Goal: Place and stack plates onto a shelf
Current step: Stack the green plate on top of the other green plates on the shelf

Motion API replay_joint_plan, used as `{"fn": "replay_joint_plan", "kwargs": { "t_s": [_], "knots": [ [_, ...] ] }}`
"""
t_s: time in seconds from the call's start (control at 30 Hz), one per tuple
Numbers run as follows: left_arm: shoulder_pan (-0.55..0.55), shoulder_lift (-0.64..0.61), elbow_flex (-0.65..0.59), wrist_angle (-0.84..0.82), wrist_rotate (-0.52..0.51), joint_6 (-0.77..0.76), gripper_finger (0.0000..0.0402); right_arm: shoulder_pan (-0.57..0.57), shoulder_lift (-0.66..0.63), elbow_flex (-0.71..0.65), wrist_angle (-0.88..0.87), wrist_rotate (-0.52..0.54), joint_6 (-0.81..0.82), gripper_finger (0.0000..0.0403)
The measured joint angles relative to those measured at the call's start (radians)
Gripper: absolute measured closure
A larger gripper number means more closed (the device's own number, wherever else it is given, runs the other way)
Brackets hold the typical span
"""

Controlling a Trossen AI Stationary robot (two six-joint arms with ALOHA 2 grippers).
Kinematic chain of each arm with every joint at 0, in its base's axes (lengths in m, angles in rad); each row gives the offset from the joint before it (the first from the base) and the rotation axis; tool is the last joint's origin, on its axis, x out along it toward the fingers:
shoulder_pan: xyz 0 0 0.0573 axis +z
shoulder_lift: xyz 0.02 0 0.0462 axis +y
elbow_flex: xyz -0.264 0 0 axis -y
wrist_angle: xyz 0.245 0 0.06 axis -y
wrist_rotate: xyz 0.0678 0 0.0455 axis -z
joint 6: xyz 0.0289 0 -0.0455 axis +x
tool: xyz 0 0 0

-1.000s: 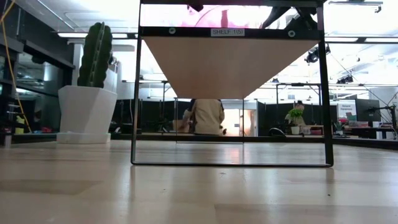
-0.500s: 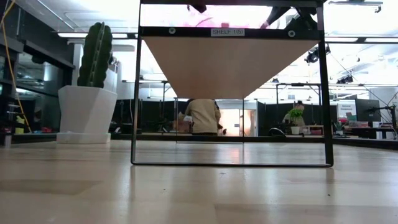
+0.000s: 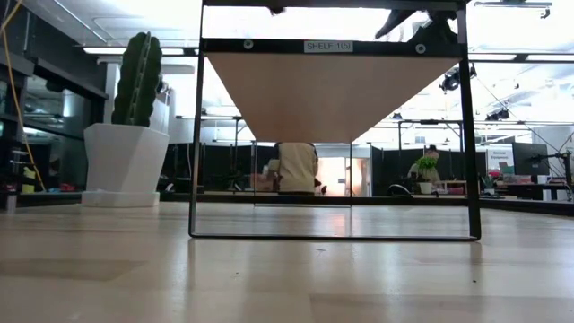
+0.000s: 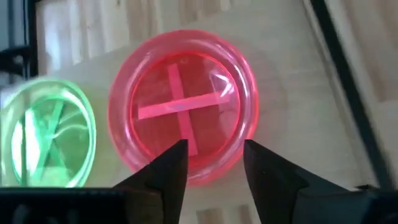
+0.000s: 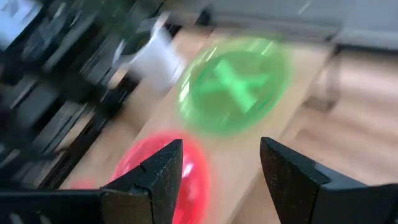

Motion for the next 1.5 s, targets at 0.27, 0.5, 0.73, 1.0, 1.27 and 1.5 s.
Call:
{"fn": "replay_joint_plan", "kwargs": {
  "t_s": [0.27,0.5,0.73,1.0,1.27,1.5],
  "knots": [
    [0.082,-0.323,-0.173,0.176,0.06,-0.236,0.0251,0.088,-0.003,0.0,-0.24,-0.461,0.085,0.0206],
    [0.088,-0.648,-0.514,0.587,0.078,-0.398,0.0251,0.37,-0.002,-0.135,-0.389,-0.575,0.394,0.0206],
    [0.087,-0.779,-0.705,0.769,0.09,-0.537,0.0252,0.643,-0.001,-0.421,-0.047,-0.696,0.743,0.0206],
    [0.087,-0.773,-0.727,0.786,0.09,-0.53,0.0254,0.8,0.015,-0.603,0.201,-0.681,1.016,0.0206],
    [0.087,-0.773,-0.726,0.788,0.086,-0.52,0.0254,0.854,0.089,-0.607,0.198,-0.632,1.023,0.0206],
    [0.087,-0.774,-0.726,0.787,0.086,-0.52,0.0254,0.876,0.221,-0.603,0.282,-0.632,1.019,0.0206]
  ]
}}
